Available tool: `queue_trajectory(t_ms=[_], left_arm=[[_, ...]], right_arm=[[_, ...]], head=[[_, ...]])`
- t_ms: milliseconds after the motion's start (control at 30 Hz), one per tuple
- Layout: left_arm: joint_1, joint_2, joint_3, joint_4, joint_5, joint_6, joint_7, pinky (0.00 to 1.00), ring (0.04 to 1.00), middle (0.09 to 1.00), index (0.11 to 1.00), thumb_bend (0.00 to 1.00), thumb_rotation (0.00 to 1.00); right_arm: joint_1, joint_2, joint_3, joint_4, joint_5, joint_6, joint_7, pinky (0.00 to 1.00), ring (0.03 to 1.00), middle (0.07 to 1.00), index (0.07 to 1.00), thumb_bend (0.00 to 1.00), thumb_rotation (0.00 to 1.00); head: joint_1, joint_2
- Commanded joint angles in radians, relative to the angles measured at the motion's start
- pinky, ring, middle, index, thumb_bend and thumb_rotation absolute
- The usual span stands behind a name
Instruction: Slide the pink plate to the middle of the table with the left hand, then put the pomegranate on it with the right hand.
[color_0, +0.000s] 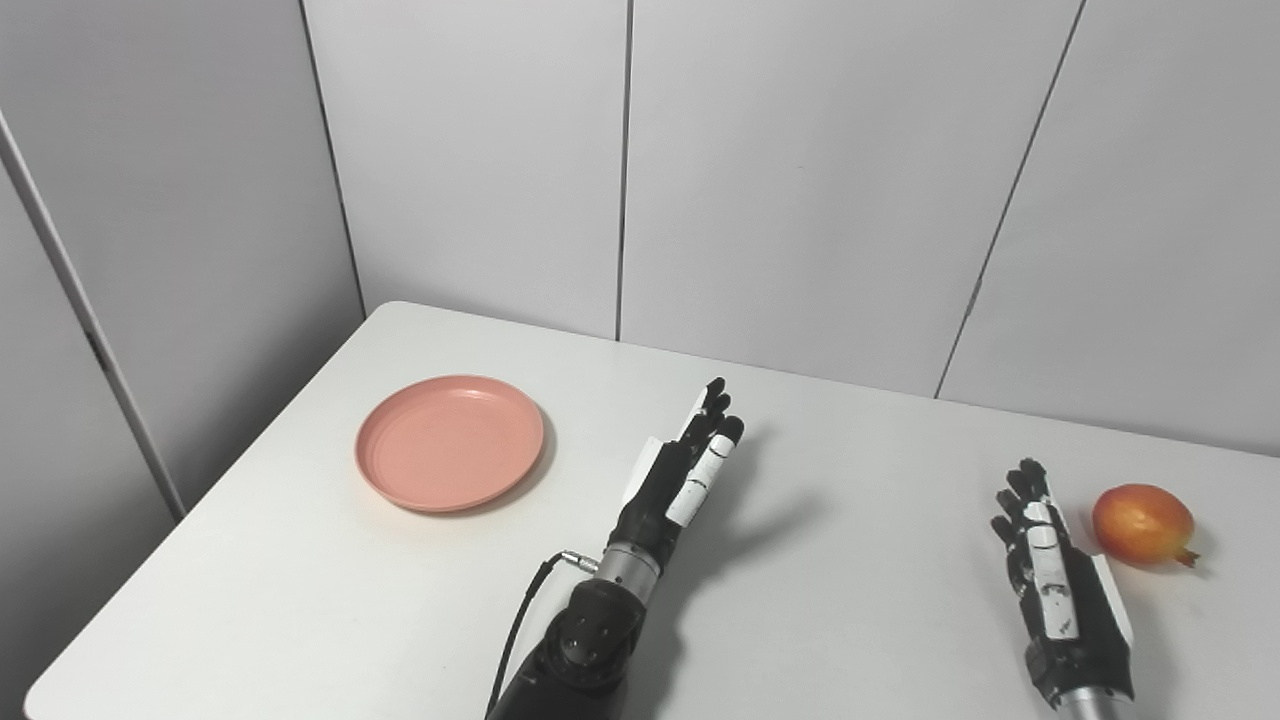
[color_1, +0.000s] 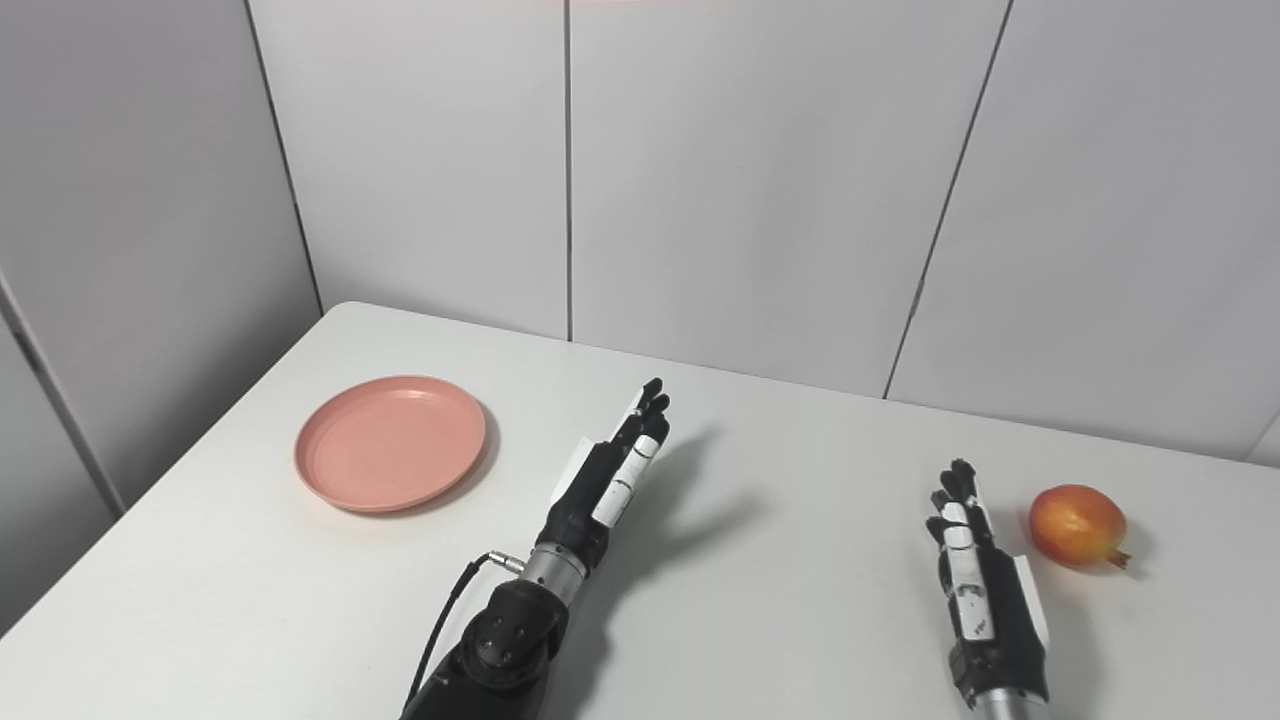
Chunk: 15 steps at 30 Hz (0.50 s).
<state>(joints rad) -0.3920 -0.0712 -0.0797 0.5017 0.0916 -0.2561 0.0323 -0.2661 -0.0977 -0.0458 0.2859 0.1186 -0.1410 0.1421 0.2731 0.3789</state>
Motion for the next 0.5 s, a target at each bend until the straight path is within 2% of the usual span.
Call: queue_trajectory(t_ms=[0,100,333,467], left_arm=[[0.035,0.004,0.015,0.05,-0.018,-0.058,0.008,0.99,1.0,1.0,1.0,0.64,1.0],[0.044,0.006,0.025,0.019,-0.003,-0.059,0.03,0.98,0.995,1.0,1.0,0.64,1.0],[0.031,0.008,0.067,-0.052,-0.079,-0.044,0.003,0.99,1.0,1.0,1.0,0.62,1.0],[0.021,0.017,0.089,-0.095,-0.089,-0.049,0.017,1.0,1.0,1.0,1.0,0.62,1.0]], right_arm=[[-0.006,0.006,-0.001,0.026,-0.003,-0.071,-0.004,1.0,1.0,1.0,1.0,0.43,0.94],[-0.008,0.01,-0.001,0.038,-0.003,-0.082,-0.004,1.0,1.0,1.0,1.0,0.45,0.93],[-0.024,0.017,-0.005,0.063,0.006,-0.074,-0.005,1.0,1.0,1.0,1.0,0.47,0.89],[-0.017,0.015,-0.003,0.049,-0.008,-0.082,-0.012,1.0,1.0,1.0,1.0,0.45,0.92]], head=[[-0.002,0.001],[-0.006,-0.001],[-0.008,-0.007],[-0.008,-0.009]])
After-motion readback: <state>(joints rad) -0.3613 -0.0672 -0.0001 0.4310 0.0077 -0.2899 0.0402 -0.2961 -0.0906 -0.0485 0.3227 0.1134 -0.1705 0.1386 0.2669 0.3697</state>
